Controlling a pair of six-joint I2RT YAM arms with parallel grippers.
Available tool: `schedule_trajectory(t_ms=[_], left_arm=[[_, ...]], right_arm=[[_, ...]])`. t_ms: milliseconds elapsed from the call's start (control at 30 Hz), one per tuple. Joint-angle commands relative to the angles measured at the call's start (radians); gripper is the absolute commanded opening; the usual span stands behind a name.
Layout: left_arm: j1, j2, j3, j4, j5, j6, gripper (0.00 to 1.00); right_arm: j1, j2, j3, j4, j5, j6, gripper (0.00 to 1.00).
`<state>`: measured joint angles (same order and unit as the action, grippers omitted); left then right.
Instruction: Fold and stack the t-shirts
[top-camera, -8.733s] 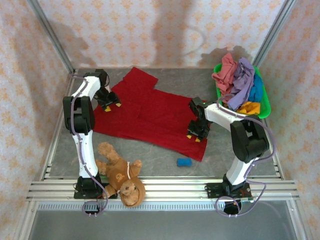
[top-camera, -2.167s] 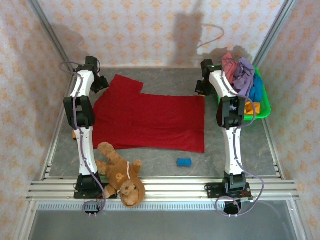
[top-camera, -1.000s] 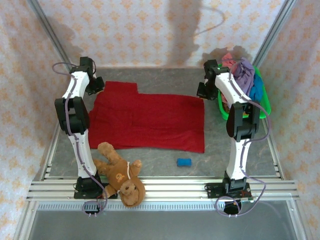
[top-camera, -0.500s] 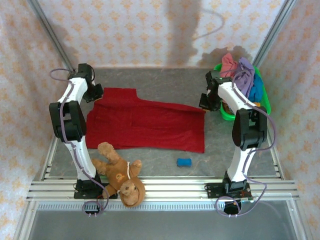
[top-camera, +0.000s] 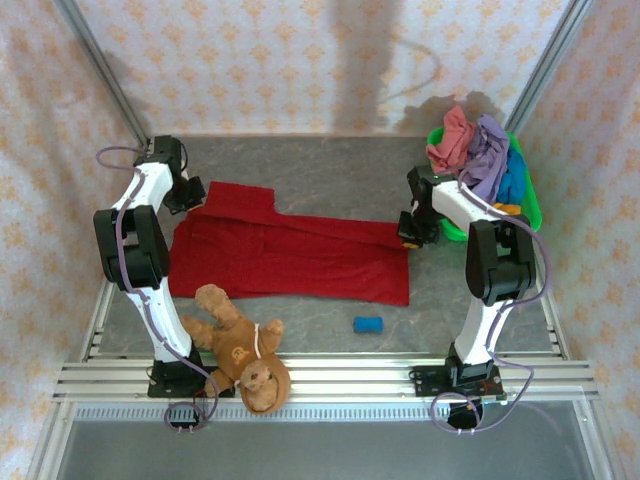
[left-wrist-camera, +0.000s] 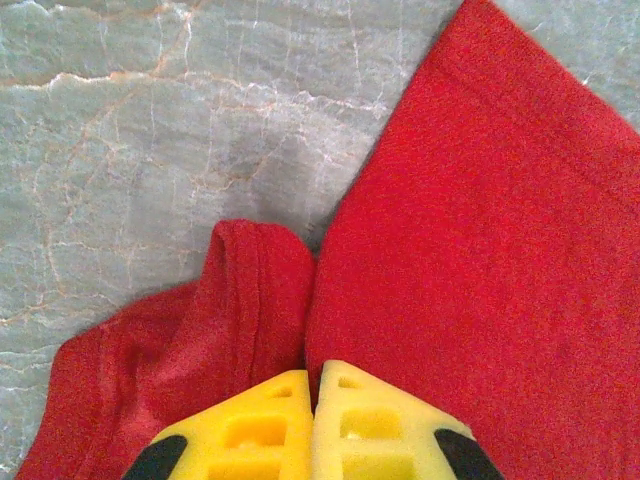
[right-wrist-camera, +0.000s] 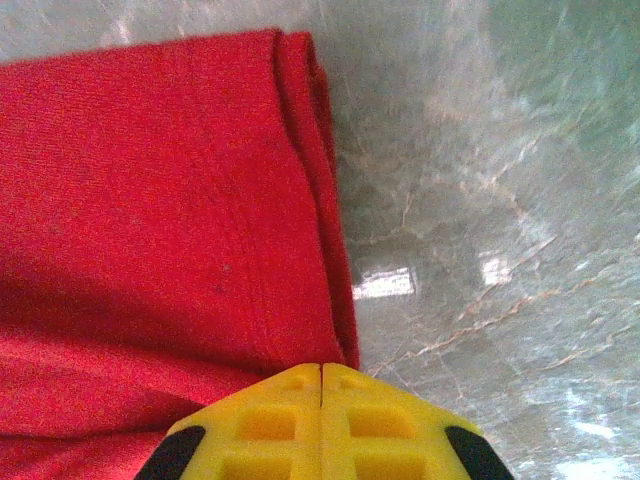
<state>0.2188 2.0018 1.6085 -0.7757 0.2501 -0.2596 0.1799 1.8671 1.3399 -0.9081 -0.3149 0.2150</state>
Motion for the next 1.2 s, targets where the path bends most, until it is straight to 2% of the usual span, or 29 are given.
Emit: schedule_trajectory(t_ms=[0,100,267,467,500,533,567,600,700,767,833,1000,1167], left_arm=[[0.015,-0.043,-0.012,0.013,-0.031,0.014,0.00],[0.020,-0.028,-0.027,0.016,-0.034,0.016,0.00],[0.044,0.005,-0.059,0.019,0.014,0.000,0.00],[0.044,-0.008,-0.064,-0.027,-0.015,0.020,0.04],[0.044,-0.008,-0.068,-0.034,-0.018,0.024,0.07],[0.044,-0.008,-0.071,-0.042,-0.018,0.028,0.16],[0.044,-0.006,-0.074,-0.053,-0.022,0.029,0.29],[0.044,-0.001,-0.076,-0.066,-0.029,0.031,0.37],[0.044,0.000,-0.078,-0.089,-0.100,0.029,0.47],[0.044,-0.032,-0.097,-0.058,-0.124,0.022,0.47],[0.044,-0.060,-0.098,-0.019,-0.092,0.011,0.48],[0.036,0.011,0.069,-0.044,0.001,-0.023,0.51],[0.007,0.169,0.305,-0.130,0.012,-0.020,0.51]], right_arm=[[0.012,-0.001,-0.020,0.006,0.007,0.025,0.00],[0.014,0.032,-0.021,-0.014,0.092,0.030,0.02],[0.026,0.004,-0.044,0.008,0.105,0.039,0.17],[0.026,-0.034,-0.015,-0.013,0.114,0.041,0.20],[0.028,-0.037,-0.006,-0.023,0.115,0.038,0.22],[0.028,-0.043,0.001,-0.030,0.118,0.037,0.24],[0.028,-0.052,0.006,-0.034,0.120,0.037,0.27],[0.029,-0.065,0.010,-0.037,0.123,0.037,0.29],[0.027,-0.090,0.034,-0.064,0.135,0.037,0.32],[0.028,-0.098,0.058,-0.091,0.143,0.034,0.34],[0.030,-0.101,0.081,-0.110,0.140,0.028,0.36],[0.057,-0.075,0.152,-0.098,0.069,0.043,0.37],[0.114,0.032,0.279,-0.117,0.057,0.066,0.38]])
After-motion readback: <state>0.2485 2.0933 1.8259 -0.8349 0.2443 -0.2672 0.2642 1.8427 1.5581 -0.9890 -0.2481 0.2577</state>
